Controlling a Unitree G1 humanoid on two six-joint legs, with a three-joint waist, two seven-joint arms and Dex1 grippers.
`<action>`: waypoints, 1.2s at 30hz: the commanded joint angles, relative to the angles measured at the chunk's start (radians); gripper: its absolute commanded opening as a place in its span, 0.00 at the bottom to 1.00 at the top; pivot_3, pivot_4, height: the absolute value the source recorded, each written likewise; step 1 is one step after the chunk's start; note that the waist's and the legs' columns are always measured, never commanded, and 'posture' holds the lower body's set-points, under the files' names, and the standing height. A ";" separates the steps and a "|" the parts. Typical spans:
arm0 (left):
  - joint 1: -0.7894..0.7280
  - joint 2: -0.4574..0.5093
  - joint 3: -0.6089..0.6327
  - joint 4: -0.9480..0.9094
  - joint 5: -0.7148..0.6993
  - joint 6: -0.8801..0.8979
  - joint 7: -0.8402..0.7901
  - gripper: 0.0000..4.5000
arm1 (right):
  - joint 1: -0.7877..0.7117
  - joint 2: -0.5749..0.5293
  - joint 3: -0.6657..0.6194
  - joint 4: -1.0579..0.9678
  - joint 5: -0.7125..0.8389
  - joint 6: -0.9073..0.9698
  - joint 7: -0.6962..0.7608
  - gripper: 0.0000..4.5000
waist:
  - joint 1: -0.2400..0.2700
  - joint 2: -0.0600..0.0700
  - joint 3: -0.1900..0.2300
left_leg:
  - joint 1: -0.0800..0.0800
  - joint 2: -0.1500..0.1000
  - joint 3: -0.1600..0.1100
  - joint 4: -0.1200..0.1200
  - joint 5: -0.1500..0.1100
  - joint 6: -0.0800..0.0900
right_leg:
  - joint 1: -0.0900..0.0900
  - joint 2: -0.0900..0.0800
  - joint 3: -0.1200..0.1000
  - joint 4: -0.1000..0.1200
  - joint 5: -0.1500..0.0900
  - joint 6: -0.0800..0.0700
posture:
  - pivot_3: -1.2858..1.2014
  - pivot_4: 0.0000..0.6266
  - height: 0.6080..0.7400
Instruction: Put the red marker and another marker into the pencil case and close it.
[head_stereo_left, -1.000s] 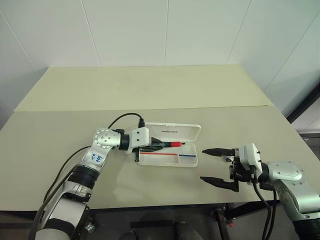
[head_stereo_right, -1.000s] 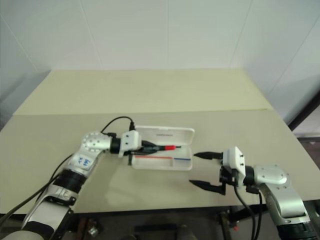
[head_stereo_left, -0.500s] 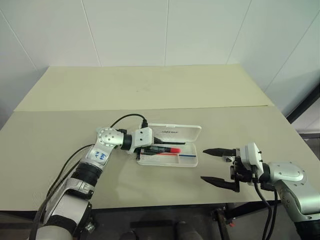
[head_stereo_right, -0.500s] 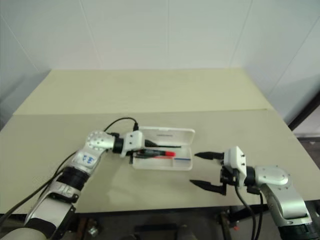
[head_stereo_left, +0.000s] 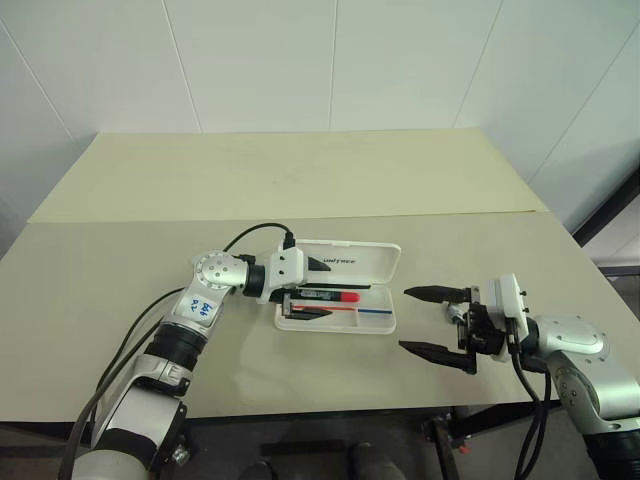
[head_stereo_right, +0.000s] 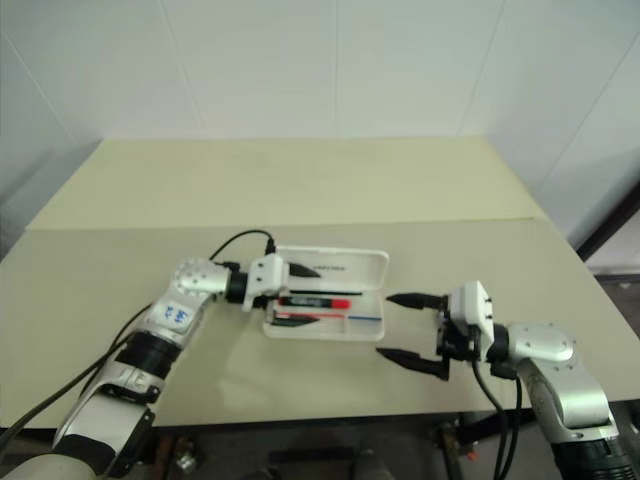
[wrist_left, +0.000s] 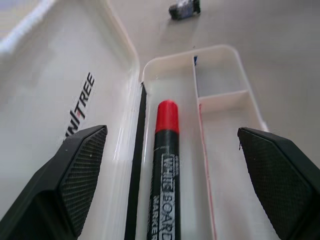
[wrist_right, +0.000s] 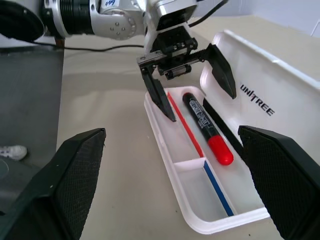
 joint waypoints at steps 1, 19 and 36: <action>0.006 0.010 0.025 -0.077 -0.054 0.003 -0.043 1.00 | -0.017 0.010 -0.047 -0.010 0.053 0.020 -0.008 1.00 | 0.000 0.000 0.000 | 0.000 0.000 0.000 0.000 0.000 0.000 | 0.000 0.000 0.000 0.000 0.000 0.000 | 0.52 0.24 1.00; 0.324 0.230 0.177 -0.481 -0.260 0.183 -0.121 1.00 | -0.075 0.034 -0.021 0.041 0.056 0.041 0.033 1.00 | -0.004 0.000 0.000 | 0.001 0.001 0.000 -0.001 0.000 0.000 | 0.000 0.000 0.000 0.000 -0.001 -0.001 | 0.52 0.24 1.00; 0.793 0.309 0.591 -0.656 -0.313 0.330 0.215 1.00 | -0.176 0.067 0.034 0.143 0.017 0.032 0.111 1.00 | -0.004 0.000 0.000 | 0.001 0.002 0.003 -0.001 -0.001 0.000 | 0.000 0.000 0.002 -0.005 -0.005 -0.013 | 0.52 0.24 1.00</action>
